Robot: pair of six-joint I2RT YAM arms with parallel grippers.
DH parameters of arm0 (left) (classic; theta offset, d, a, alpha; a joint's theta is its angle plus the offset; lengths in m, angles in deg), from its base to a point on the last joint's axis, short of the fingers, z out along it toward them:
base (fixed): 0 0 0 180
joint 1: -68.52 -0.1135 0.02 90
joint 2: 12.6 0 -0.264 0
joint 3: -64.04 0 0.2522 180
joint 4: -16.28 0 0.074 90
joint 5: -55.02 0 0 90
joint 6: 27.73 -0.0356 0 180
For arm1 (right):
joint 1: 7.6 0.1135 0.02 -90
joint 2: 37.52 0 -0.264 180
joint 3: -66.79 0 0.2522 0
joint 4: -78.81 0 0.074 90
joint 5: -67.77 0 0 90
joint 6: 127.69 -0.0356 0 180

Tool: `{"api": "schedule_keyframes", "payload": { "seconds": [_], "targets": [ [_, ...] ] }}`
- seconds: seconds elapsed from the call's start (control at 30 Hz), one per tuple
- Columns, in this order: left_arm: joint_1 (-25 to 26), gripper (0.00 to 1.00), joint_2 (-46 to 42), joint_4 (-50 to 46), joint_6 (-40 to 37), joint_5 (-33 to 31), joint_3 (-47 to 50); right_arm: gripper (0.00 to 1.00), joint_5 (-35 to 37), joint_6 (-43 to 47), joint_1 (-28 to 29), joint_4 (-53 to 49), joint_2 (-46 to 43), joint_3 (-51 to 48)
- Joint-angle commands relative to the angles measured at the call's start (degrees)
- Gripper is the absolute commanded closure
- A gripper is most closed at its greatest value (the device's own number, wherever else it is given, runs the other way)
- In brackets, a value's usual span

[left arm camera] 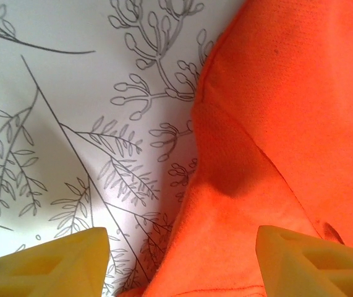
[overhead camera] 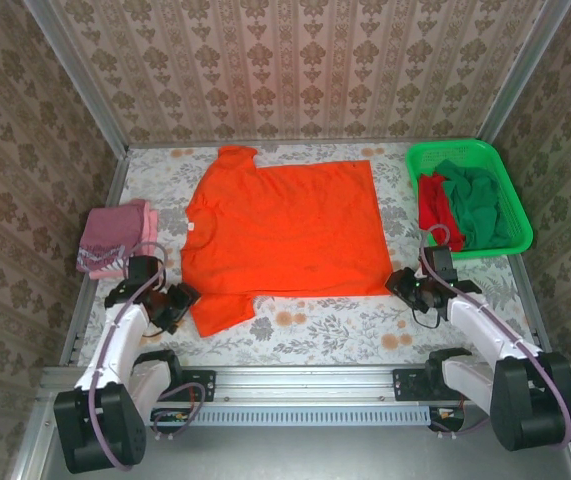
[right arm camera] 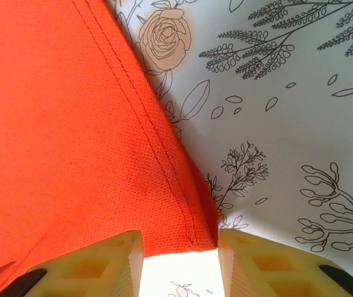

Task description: Fold and stack the t-shirts

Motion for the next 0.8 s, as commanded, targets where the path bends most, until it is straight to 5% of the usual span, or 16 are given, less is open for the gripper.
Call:
{"api": "schedule_keyframes", "payload": {
  "seconds": [0.0,0.37,0.63,0.77],
  "targets": [
    [1.01,0.37,-1.78,-0.89,2.97,3.19,1.92,0.6,0.69,-1.31,0.37,-1.43,-1.43,-1.15],
    [1.22,0.61,-0.1,2.78,4.37,5.18,3.71,0.61,0.43,-1.58,0.47,0.42,0.39,-1.34],
    [1.25,0.99,0.33,4.16,4.4,4.4,4.84,0.66,0.59,-2.23,0.47,0.33,0.19,-1.61],
    [1.25,1.0,0.34,2.58,3.5,3.54,3.75,0.68,0.72,-2.93,0.43,0.54,0.32,-1.43]
  ]
}}
